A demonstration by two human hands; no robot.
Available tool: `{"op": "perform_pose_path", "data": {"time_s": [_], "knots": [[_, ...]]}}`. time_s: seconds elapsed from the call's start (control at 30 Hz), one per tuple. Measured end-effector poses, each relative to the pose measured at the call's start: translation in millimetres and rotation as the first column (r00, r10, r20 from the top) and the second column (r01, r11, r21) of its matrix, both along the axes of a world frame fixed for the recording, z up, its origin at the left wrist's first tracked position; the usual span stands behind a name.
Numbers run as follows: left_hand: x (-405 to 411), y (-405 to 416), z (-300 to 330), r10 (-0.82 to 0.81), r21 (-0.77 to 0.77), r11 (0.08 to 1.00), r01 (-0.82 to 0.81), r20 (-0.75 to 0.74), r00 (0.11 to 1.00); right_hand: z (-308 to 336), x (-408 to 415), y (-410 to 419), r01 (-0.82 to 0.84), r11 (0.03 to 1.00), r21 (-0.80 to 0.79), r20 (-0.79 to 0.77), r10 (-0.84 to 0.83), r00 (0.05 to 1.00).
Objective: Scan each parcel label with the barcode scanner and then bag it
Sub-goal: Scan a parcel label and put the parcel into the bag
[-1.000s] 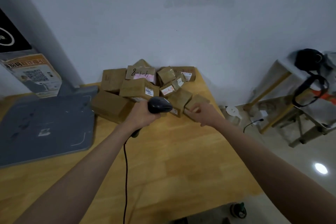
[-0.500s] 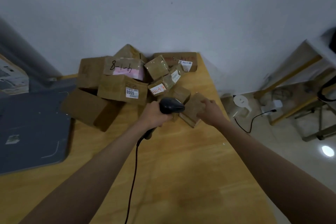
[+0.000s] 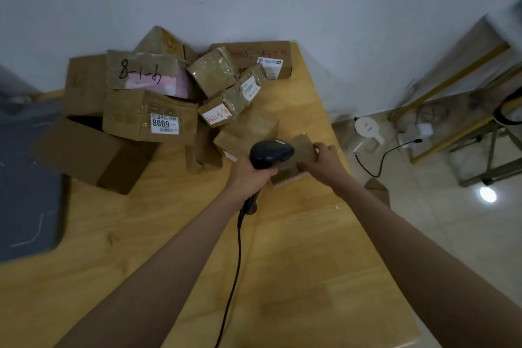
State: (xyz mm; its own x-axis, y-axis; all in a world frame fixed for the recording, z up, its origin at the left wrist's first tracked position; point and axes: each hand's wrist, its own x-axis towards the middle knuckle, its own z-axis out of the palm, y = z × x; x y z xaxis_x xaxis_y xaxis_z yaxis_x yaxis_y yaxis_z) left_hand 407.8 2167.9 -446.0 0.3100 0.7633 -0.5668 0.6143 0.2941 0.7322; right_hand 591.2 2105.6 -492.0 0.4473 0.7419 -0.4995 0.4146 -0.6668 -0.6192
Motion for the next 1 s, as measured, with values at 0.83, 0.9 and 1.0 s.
{"op": "perform_pose_path", "data": {"time_s": [0.83,0.9,1.0], "knots": [[-169.4,-88.0,-1.5,0.125,0.049,0.991,-0.123,-0.038,0.991,-19.9,-156.7,-129.8,0.218,0.899,0.379,-0.34,-0.083,0.937],[-177.1,-93.2,-3.6,0.134,0.041,0.991,-0.131,-0.073,0.988,-21.7,-167.8,-131.8,0.203,0.886,0.416,-0.296,-0.079,0.952],[-189.3,-97.8,-8.1,0.155,0.012,0.988,-0.155,-0.107,0.982,-26.9,-177.9,-135.6,0.13,0.89,0.436,-0.239,-0.025,0.971]]}}
